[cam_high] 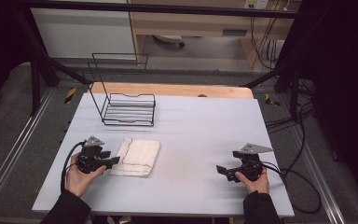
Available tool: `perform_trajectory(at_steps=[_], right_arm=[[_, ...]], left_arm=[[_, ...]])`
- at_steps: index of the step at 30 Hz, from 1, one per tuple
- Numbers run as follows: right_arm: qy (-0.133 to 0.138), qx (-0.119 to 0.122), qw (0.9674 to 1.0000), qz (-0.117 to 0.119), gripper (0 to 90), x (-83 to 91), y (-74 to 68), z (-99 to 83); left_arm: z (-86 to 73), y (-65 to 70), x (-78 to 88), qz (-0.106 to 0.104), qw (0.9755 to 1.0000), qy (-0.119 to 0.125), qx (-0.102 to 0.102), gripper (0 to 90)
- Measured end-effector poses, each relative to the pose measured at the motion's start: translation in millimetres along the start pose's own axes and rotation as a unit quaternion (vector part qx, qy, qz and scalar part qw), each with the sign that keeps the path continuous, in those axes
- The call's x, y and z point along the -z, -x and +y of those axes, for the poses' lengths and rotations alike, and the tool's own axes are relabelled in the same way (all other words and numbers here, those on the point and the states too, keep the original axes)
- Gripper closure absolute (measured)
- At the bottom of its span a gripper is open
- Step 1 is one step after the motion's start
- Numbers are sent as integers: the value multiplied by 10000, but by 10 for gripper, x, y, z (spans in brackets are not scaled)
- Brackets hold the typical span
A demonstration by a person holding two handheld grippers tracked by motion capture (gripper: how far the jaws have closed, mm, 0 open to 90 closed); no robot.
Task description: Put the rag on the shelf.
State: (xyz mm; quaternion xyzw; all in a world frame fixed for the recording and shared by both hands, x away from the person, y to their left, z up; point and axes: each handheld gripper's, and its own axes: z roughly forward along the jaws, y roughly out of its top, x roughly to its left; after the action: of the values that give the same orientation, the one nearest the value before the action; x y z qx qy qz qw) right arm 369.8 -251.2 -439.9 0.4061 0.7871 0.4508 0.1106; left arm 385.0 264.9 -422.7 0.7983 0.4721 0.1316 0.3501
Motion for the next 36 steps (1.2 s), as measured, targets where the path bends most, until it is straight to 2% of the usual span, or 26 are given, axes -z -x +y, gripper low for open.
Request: perform_trajectory(at_steps=[2,4,5,8,10,15,18,20,22,29,36], right_arm=[[1,-1,10000,-3,6,0,1,0],[-3,-3,10000,-6,6,-1,1,0],[4,7,10000,-7,6,-4,2,0],[-4,19,10000,-13,6,-8,5,0],[-13,18,10000,-17,6,-12,4,-1],[-37,1,10000,-6,6,-19,1,-3],[-42,-1,10000,-3,6,-22,1,-3],[-41,-2,10000,-4,6,-21,1,-3],[-40,-7,10000,-6,6,-19,1,-2],[-44,-10,10000,10,6,-27,0,-2],[-32,4,10000,33,6,-35,6,2]], left_arm=[[74,-36,-7,31,10000,61,-35,372],[146,-66,-36,65,9999,135,-11,348],[183,-87,-57,77,9999,144,-2,300],[281,-161,-143,58,9998,146,106,292],[328,-204,-224,100,9998,143,109,292],[379,-249,-405,70,9998,101,187,308],[388,-268,-512,76,9996,65,251,373],[386,-274,-537,50,9996,59,280,384],[379,-278,-573,21,9996,18,285,434],[381,-269,-622,-120,9993,18,347,532],[386,-235,-644,-190,9993,15,314,630]])
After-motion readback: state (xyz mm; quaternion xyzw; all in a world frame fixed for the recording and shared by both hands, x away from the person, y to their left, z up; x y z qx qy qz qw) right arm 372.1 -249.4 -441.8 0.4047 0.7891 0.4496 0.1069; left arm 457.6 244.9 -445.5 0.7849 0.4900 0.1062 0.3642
